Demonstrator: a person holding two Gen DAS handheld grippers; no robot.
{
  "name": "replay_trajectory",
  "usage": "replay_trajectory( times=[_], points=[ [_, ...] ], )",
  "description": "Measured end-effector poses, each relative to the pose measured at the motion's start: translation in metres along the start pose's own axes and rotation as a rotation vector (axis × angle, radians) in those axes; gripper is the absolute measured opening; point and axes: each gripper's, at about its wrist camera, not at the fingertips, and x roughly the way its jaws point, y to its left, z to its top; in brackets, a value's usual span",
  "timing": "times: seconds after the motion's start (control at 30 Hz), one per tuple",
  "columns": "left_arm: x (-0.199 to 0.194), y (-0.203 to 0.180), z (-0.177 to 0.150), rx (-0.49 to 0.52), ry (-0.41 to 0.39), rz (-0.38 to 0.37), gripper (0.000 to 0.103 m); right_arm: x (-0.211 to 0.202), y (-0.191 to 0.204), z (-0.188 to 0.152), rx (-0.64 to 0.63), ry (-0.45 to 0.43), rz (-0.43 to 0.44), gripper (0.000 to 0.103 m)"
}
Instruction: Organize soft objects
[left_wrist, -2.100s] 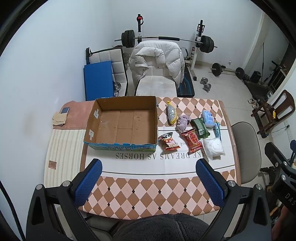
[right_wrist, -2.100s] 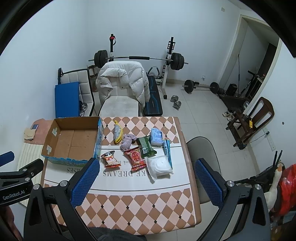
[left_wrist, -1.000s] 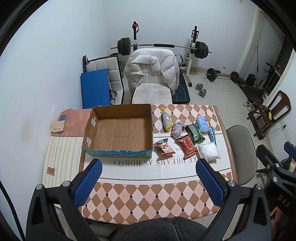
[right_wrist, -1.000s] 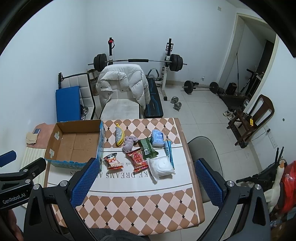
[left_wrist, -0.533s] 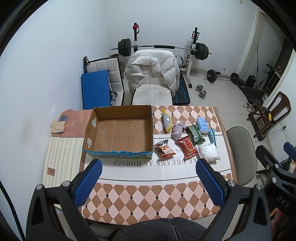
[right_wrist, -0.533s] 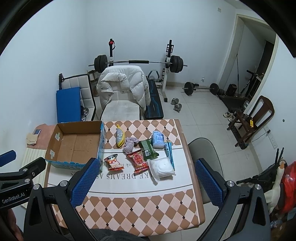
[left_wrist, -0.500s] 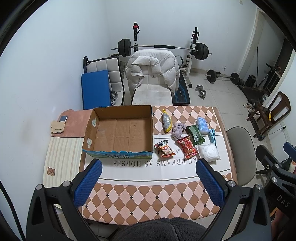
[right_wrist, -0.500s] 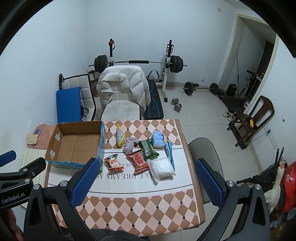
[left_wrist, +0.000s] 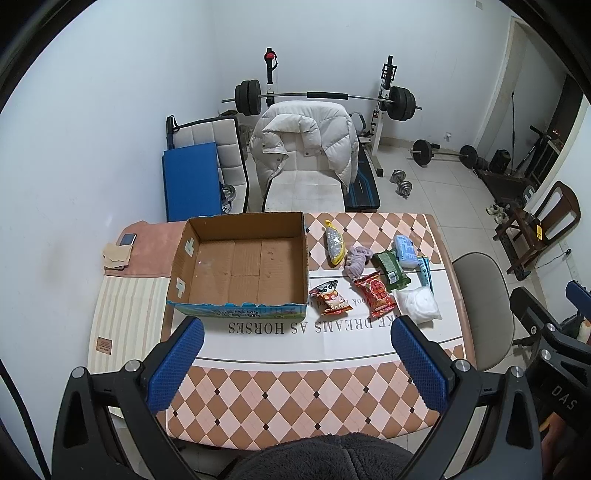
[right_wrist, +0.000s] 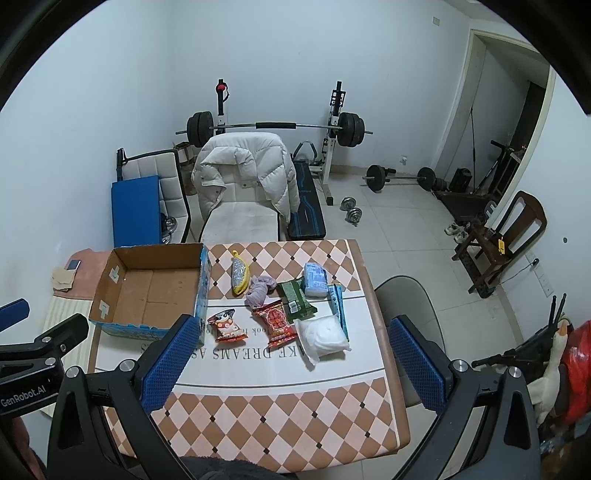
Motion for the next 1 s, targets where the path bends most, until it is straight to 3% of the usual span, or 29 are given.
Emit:
replay_trajectory(
  times=[0.27,0.4,0.6,0.67,0.87,1.0],
  points=[
    [0.010,0.002,0.014,0.017,0.016,-0.009,0.103,0.008,-0.007,0.005,0.019,0.013,-0.005,0.103],
    [0.052,-0.006,0.037,0.054,0.056,0.005,0.103,0.046,-0.029,0.008,0.047,0.047,-0.027,0.103],
    [0.169,-0.030,0.063,0.063,0.260,-0.046,0.103,0.171,-0.065,0.012,0.079,0.241,-0.010,0.103],
    [0.211,-0.043,0.063,0.045,0.342,-0.097,0.103,0.222,-0.076,0.007,0.071,0.324,-0.020,0.103],
    [0.341,-0.095,0.054,-0.017,0.605,-0.179,0.098,0.364,-0.100,-0.041,0.046,0.545,0.023,0.103],
    [0.401,-0.129,0.043,-0.008,0.707,-0.173,0.098,0.435,-0.103,-0.065,0.013,0.639,0.049,0.103]
  ],
)
